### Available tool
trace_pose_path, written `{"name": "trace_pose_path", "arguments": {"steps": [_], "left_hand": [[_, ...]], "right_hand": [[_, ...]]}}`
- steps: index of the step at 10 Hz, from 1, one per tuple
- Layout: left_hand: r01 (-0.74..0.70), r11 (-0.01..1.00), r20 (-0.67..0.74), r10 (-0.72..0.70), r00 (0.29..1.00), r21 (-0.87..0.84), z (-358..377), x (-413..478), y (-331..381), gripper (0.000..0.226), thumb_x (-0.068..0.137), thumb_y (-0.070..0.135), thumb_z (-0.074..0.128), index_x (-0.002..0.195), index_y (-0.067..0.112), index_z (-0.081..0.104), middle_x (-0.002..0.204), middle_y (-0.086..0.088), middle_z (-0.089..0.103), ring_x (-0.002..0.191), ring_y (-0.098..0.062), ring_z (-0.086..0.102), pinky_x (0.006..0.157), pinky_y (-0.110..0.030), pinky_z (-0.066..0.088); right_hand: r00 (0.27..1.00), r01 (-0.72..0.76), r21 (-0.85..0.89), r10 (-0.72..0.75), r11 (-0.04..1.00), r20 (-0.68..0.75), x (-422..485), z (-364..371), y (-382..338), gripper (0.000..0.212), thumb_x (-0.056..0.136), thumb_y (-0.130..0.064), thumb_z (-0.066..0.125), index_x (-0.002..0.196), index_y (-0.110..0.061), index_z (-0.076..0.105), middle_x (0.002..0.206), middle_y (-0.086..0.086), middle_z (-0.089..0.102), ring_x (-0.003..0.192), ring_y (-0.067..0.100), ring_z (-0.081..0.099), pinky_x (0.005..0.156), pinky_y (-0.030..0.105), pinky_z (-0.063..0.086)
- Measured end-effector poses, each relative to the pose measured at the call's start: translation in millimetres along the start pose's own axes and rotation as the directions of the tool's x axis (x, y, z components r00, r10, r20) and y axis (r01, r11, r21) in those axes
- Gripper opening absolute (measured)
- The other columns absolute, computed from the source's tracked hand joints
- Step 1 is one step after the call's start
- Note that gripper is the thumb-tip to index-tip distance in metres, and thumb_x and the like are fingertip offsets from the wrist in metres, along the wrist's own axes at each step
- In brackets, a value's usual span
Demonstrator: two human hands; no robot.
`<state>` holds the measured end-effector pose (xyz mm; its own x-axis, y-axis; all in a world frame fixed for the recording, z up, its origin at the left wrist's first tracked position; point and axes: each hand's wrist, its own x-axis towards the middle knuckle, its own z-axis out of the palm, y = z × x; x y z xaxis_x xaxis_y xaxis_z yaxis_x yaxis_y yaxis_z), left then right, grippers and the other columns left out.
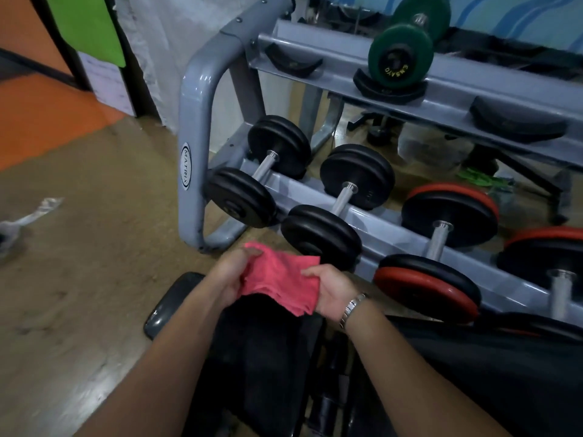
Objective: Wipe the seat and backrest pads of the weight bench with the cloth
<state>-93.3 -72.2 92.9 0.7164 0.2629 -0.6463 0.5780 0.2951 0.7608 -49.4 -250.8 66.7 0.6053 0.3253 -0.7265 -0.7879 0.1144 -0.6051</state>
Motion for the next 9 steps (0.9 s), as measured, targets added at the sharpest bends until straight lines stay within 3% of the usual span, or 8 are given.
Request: {"name": "trace_pose_path", "arguments": {"steps": [1,2,4,5,6,7,8,9], "left_hand": [[0.026,0.992,-0.063,-0.018,0.998,0.124,-14.3,31.5,17.8,0.016,0.084,0.017,0.064,0.099,0.012,0.068,0.093,-0.014,0.069,0.084,-0.031,0.064,0.072,-0.039,0.054],[0.047,0.971,-0.062,-0.034,0.998,0.236,-20.6,68.3,28.1,0.026,0.083,0.011,0.06,0.109,0.013,0.062,0.106,-0.015,0.064,0.099,-0.034,0.061,0.078,-0.046,0.055],[-0.022,0.858,-0.084,0.076,0.994,0.513,-21.3,131.2,18.7,0.027,0.096,-0.001,0.048,0.118,0.007,0.061,0.098,-0.009,0.061,0.088,-0.023,0.058,0.08,-0.036,0.052],[-0.04,0.8,-0.066,0.099,0.993,0.599,-23.3,159.8,8.1,0.03,0.095,0.002,0.045,0.117,0.011,0.063,0.103,-0.009,0.065,0.098,-0.028,0.06,0.08,-0.037,0.051],[-0.038,0.66,-0.067,0.134,0.989,0.75,-28.2,175.9,-2.8,0.025,0.098,0.012,0.049,0.119,0.006,0.062,0.108,-0.015,0.067,0.1,-0.035,0.066,0.075,-0.041,0.052],[0.023,0.37,-0.095,0.178,0.979,0.929,-41.2,183.3,-13.7,0.043,0.093,0.026,0.056,0.132,0.008,0.055,0.116,-0.012,0.065,0.107,-0.031,0.066,0.085,-0.041,0.056],[0.062,0.272,-0.118,0.196,0.974,0.96,-43.9,176.3,-12.5,0.053,0.087,0.027,0.058,0.138,0.015,0.053,0.12,-0.008,0.065,0.11,-0.028,0.065,0.094,-0.044,0.056],[0.062,0.212,-0.11,0.221,0.969,0.975,-38.3,170.9,-11.5,0.043,0.087,0.026,0.055,0.127,0.012,0.058,0.102,-0.004,0.062,0.098,-0.025,0.064,0.085,-0.039,0.056]], "right_hand": [[0.999,-0.035,-0.068,0.033,0.997,-0.018,27.2,14.6,-5.3,0.023,0.098,0.001,0.039,0.103,-0.002,0.061,0.078,0.015,0.073,0.06,0.025,0.072,0.048,0.031,0.058],[0.998,-0.036,-0.144,0.027,0.989,-0.061,64.8,24.5,-8.6,0.028,0.093,0.007,0.037,0.106,-0.002,0.06,0.087,0.016,0.068,0.071,0.028,0.067,0.054,0.037,0.055],[0.984,0.118,-0.346,-0.157,0.931,-0.086,144.4,30.0,7.2,0.063,0.077,0.016,0.034,0.121,-0.015,0.067,0.114,0.011,0.072,0.096,0.025,0.068,0.071,0.037,0.06],[0.966,0.144,-0.469,-0.227,0.872,-0.125,170.4,23.4,15.3,0.055,0.075,0.007,0.041,0.098,-0.032,0.072,0.107,0.002,0.075,0.1,0.026,0.07,0.087,0.046,0.06],[0.959,0.124,-0.577,-0.248,0.807,-0.141,183.1,13.8,22.8,0.037,0.072,-0.005,0.051,0.089,-0.036,0.065,0.103,-0.002,0.073,0.1,0.029,0.069,0.086,0.052,0.059],[0.967,0.088,-0.684,-0.226,0.724,-0.115,196.4,4.3,31.7,0.032,0.074,-0.021,0.062,0.097,-0.043,0.056,0.106,-0.012,0.066,0.1,0.024,0.069,0.083,0.051,0.061],[0.965,0.052,-0.743,-0.224,0.668,-0.134,186.1,6.0,27.5,0.038,0.077,-0.02,0.059,0.11,-0.037,0.058,0.114,-0.007,0.066,0.1,0.028,0.069,0.078,0.046,0.062],[0.955,0.028,-0.867,-0.268,0.498,-0.123,168.4,4.6,19.2,0.037,0.08,-0.019,0.056,0.116,-0.028,0.059,0.107,-0.002,0.065,0.106,0.027,0.065,0.082,0.031,0.051]]}}
